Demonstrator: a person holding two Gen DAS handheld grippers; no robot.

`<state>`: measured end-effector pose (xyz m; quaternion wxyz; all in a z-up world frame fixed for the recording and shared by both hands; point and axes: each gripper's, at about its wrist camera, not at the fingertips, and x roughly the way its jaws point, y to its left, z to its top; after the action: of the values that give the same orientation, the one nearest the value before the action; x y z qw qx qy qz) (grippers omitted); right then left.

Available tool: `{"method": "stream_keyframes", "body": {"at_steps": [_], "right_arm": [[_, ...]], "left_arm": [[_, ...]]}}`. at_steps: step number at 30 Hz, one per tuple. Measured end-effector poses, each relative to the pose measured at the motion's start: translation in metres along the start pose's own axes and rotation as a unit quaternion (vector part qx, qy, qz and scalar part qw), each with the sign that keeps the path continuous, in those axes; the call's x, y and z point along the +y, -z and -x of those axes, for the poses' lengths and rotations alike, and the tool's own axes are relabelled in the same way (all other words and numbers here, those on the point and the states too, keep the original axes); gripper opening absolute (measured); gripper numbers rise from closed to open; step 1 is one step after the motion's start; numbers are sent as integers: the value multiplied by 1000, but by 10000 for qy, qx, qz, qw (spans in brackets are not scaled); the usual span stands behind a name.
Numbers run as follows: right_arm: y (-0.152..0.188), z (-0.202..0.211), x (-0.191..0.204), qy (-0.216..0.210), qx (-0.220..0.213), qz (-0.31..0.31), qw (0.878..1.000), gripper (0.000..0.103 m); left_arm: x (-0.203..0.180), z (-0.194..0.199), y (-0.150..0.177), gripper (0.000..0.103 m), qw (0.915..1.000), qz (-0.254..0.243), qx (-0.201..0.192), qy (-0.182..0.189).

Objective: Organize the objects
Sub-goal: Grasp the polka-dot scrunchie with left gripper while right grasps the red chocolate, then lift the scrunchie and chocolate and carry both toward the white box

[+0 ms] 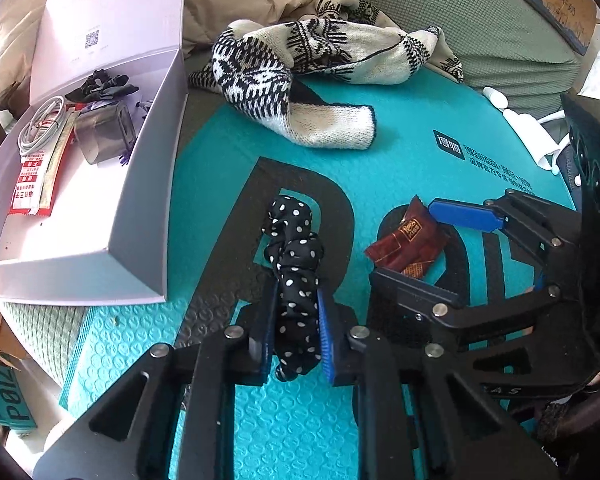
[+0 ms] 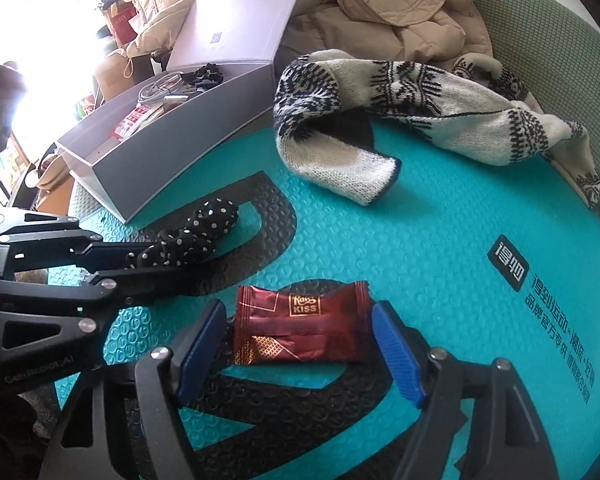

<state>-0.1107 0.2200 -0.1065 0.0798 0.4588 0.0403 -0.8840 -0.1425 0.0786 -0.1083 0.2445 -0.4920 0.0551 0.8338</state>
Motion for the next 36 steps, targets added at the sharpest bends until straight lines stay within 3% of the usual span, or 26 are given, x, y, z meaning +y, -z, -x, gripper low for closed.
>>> {"method": "stream_keyframes", "body": {"at_steps": [8,9,10,16,21,36], "right_arm": [[6,0,-2,117,-105,48,9999,80],[6,0,-1,141,-107,64,9998,75],[7,2,0,90,-143,88,9998,62],[9,7,-4,2,-153,-107,9998,43],[13,13,-5,-4,-148,-157,9998,39],[28,39,-13,22,-196,-442,9988,39]], "left_arm": [[13,10,10,17,9998,212,-10,59],[13,10,10,17,9997,218,-10,66],[13,10,11,17,9997,214,-7,72],[14,10,11,17,9997,214,-5,76],[15,12,13,17,9997,238,-14,96],[7,34,16,17,9996,183,-155,126]]}}
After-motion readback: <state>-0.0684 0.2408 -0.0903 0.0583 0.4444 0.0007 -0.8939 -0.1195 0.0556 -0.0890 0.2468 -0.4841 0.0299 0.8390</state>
